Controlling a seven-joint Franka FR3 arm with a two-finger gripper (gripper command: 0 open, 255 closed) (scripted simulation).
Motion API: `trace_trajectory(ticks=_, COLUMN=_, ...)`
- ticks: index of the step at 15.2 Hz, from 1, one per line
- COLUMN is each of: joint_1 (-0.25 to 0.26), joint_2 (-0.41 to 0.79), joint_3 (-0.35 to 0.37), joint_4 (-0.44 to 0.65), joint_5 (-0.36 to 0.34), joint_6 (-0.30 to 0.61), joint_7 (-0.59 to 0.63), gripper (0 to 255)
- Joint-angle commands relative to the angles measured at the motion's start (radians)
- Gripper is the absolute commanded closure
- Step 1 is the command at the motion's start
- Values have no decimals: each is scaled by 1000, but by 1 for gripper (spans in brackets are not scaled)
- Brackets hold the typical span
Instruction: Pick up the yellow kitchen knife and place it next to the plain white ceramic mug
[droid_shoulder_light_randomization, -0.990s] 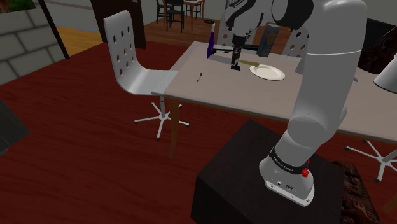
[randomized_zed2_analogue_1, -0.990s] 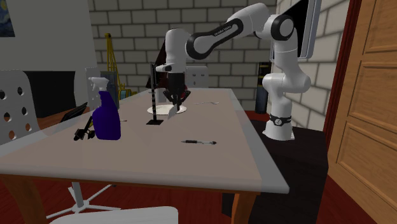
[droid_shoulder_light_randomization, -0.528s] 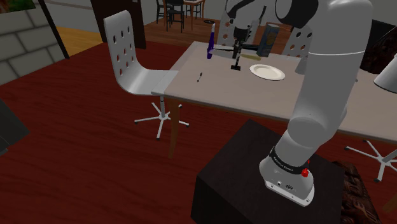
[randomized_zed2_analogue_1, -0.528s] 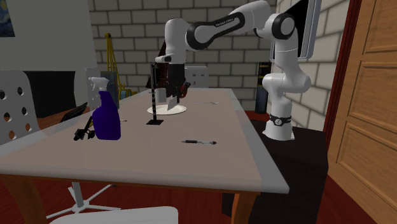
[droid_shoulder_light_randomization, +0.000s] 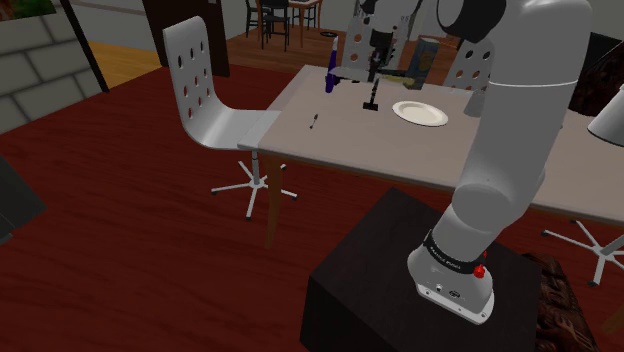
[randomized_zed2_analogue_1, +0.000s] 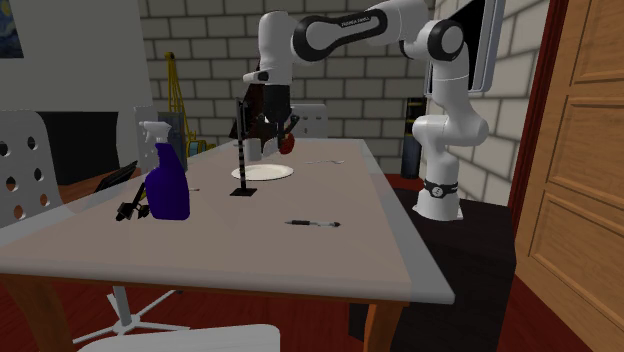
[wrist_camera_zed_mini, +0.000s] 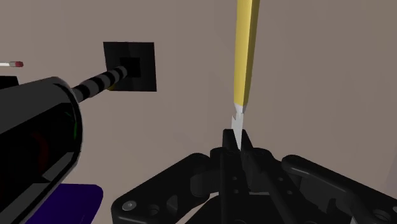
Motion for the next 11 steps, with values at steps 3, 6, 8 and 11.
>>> trace_trajectory(ticks=3, joint_1=-3, joint_2=-5, joint_3=-3, joint_4=50, joint_5=-5, joint_6=-55, joint_7=5, gripper=255)
trace_trajectory(ticks=6, joint_1=-11, joint_2=-23, joint_3=-12, joint_4=45, joint_5=-13, joint_6=-66, joint_7=-10, gripper=255)
trace_trajectory(ticks=8, joint_1=-27, joint_2=-52, joint_3=-27, joint_4=7, joint_5=-26, joint_6=-55, joint_7=-44, gripper=255)
trace_trajectory(ticks=11, joint_1=-53, joint_2=-90, joint_3=-52, joint_4=-40, joint_5=-43, joint_6=-42, joint_7=-97, gripper=255)
